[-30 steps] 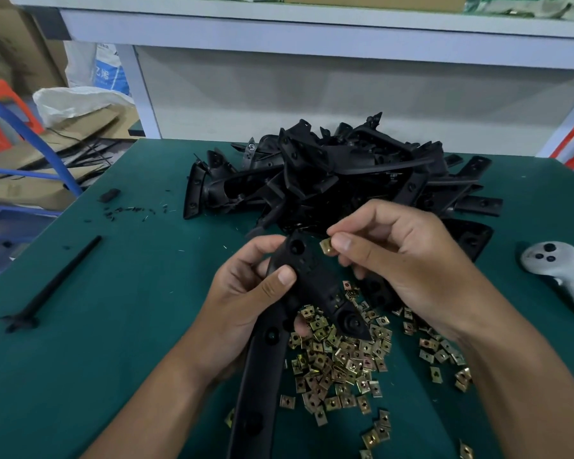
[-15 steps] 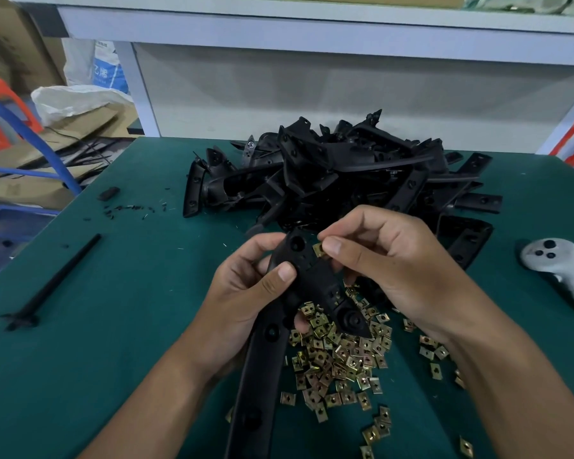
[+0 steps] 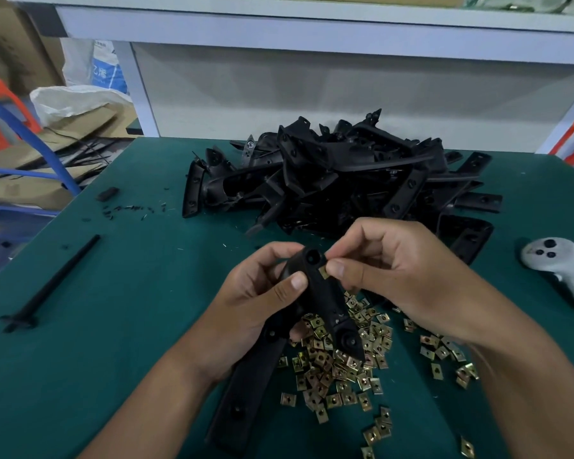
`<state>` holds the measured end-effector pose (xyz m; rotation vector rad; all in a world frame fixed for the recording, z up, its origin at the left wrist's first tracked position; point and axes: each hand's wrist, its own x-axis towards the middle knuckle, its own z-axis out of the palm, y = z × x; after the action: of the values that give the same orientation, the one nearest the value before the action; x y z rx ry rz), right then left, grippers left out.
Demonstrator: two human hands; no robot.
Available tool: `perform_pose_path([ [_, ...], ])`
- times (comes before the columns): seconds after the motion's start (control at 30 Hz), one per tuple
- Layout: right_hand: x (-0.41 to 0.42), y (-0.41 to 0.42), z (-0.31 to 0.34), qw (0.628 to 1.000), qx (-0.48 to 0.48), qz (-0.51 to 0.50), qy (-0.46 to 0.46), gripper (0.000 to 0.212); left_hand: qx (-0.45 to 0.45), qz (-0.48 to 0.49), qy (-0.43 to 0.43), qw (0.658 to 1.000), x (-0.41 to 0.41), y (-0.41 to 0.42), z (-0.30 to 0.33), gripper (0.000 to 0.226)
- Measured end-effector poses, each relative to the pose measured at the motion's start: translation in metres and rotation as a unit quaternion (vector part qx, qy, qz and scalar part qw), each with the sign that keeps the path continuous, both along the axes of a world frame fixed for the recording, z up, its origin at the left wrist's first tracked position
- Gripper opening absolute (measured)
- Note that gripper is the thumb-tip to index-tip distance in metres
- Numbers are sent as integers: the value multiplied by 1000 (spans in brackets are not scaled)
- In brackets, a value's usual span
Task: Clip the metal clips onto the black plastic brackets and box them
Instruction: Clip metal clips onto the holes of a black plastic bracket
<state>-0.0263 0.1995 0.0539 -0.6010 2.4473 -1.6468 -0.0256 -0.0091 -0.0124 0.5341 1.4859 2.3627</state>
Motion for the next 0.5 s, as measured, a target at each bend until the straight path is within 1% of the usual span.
perform_pose_path([
  [0.03,-1,-1,-2,999,-23,-9,-20,15,-4,5,0,1000,0,0,0,27],
  [0.1,-2,-2,-6,996,-56,-12,-62,28,-5,8,1,1000,0,-1,-1,28],
  [0.17,-3,-4,-7,993,-70,-11,-92,37,-1,8,6,1000,0,-1,-3,26],
  [0.23,-5,-4,-8,992,-67,-14,-104,39,-2,9,6,1000,-1,-1,-6,25],
  [0.3,-6,-5,-10,993,-40,-29,-105,36,-18,9,11,1000,-2,-3,-9,25],
  [0.4,-6,-4,-10,994,37,-43,-92,31,-50,9,21,999,-2,-3,-14,26],
  [0.5,-4,-6,-12,996,45,-71,-39,33,-54,9,8,998,-3,-1,-14,36],
])
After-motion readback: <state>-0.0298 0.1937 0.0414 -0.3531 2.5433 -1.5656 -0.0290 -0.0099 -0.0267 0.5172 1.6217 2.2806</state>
